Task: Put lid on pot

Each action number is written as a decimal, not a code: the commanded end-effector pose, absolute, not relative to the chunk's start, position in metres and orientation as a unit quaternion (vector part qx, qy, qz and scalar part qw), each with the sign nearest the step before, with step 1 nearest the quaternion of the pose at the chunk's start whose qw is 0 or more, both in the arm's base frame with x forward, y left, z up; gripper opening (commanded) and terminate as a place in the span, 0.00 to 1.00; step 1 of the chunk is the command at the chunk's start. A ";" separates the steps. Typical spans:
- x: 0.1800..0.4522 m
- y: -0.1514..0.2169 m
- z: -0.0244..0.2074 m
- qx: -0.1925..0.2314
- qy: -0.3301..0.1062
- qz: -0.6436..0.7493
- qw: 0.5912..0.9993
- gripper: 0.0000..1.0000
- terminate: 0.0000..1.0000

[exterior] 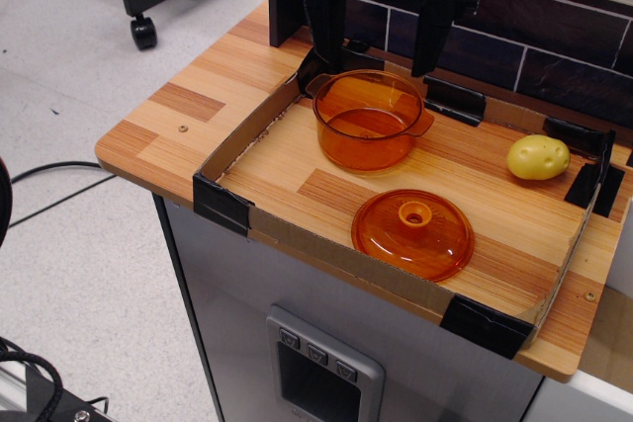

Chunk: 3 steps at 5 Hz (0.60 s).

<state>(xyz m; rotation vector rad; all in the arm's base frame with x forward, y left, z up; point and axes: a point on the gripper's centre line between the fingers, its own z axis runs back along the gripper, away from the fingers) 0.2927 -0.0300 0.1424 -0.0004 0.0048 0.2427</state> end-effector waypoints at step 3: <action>0.296 -0.059 0.116 -0.011 -0.031 0.097 0.995 1.00 0.00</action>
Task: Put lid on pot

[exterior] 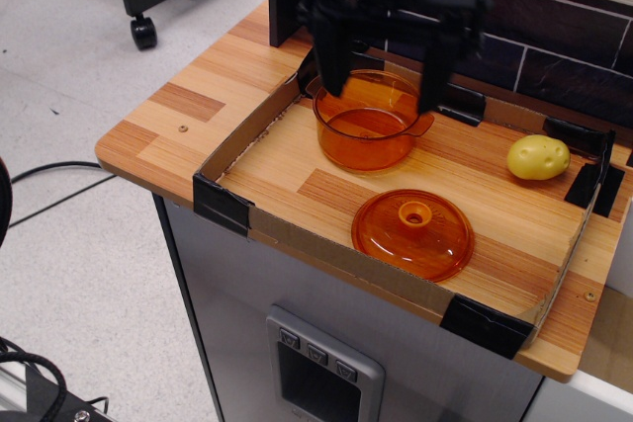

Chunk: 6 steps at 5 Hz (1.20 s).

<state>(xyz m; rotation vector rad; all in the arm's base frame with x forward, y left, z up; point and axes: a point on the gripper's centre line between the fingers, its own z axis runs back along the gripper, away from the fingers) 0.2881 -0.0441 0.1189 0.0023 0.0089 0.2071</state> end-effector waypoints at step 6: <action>0.295 -0.066 0.041 -0.027 -0.023 0.077 0.996 1.00 0.00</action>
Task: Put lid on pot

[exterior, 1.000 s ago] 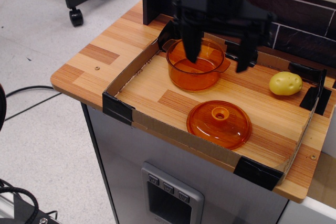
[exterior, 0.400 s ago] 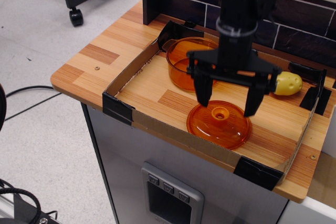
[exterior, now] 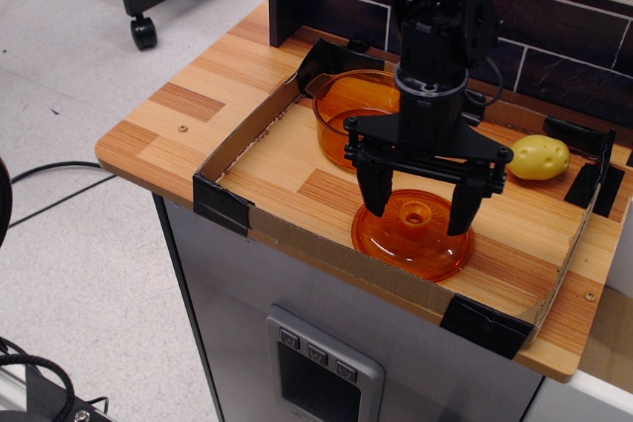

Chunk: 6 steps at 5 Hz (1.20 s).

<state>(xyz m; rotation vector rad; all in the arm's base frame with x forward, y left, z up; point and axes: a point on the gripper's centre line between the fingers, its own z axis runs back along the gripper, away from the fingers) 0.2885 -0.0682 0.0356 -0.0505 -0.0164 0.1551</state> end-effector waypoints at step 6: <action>0.300 -0.069 0.032 -0.005 -0.014 0.068 0.998 0.00 0.00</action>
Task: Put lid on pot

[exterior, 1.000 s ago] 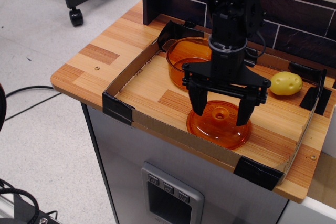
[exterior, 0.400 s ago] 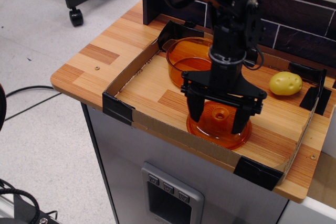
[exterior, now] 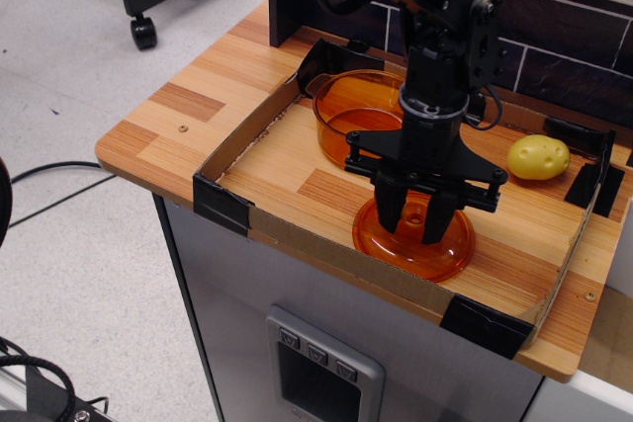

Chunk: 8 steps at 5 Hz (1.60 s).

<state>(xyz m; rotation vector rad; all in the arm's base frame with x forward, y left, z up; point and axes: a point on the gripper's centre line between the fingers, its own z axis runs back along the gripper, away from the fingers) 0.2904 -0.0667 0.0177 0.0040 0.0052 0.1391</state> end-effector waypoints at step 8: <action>0.364 0.016 0.079 0.004 -0.020 0.214 0.977 0.00 0.00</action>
